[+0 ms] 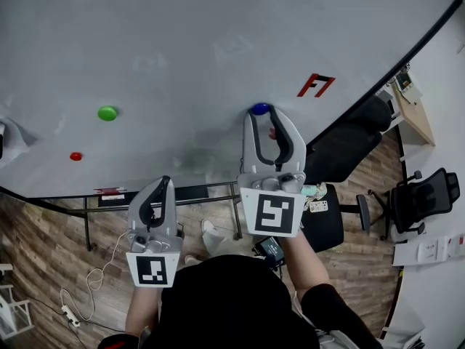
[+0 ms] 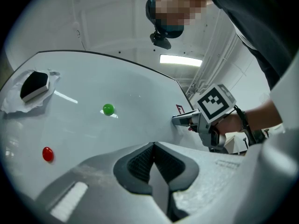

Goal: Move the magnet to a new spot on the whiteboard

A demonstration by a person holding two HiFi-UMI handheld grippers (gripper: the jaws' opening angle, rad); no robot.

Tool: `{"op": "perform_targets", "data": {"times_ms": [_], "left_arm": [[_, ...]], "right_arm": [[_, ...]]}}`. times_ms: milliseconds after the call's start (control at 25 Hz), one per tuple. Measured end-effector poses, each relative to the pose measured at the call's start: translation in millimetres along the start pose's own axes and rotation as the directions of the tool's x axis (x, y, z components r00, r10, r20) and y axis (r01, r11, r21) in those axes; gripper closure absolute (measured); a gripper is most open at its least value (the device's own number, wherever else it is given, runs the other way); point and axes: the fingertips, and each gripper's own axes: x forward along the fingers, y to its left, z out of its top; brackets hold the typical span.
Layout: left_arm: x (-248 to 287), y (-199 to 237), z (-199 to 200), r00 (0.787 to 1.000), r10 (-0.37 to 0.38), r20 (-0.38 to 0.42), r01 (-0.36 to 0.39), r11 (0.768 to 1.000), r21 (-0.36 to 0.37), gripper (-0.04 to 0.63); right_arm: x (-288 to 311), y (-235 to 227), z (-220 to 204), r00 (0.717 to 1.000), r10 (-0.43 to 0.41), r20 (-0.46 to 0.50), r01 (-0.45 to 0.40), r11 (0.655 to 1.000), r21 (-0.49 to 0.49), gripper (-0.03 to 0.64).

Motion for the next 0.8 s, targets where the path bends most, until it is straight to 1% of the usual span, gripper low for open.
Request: {"op": "perform_targets", "data": {"times_ms": [240, 600, 680, 800], "left_arm": [[-4.0, 2.9, 1.4, 1.000, 0.009, -0.002, -0.009, 1.000, 0.006, 0.594], [-11.4, 6.9, 0.8, 1.000, 0.023, -0.013, -0.023, 1.000, 0.020, 0.594], [-13.2, 7.1, 1.2, 1.000, 0.025, -0.014, -0.025, 0.999, 0.022, 0.594], [-15.3, 6.8, 3.4, 1.000, 0.028, -0.010, -0.027, 0.999, 0.023, 0.594]], "right_arm": [[-0.3, 0.0, 0.0, 1.000, 0.011, 0.001, -0.011, 1.000, 0.008, 0.491], [-1.8, -4.6, -4.3, 1.000, 0.017, -0.011, -0.016, 0.997, 0.080, 0.491], [-3.8, -5.0, 0.3, 1.000, 0.016, 0.014, -0.017, 0.996, 0.091, 0.491], [-10.8, 0.0, 10.6, 0.998, 0.025, 0.055, -0.027, 0.998, 0.051, 0.491]]}}
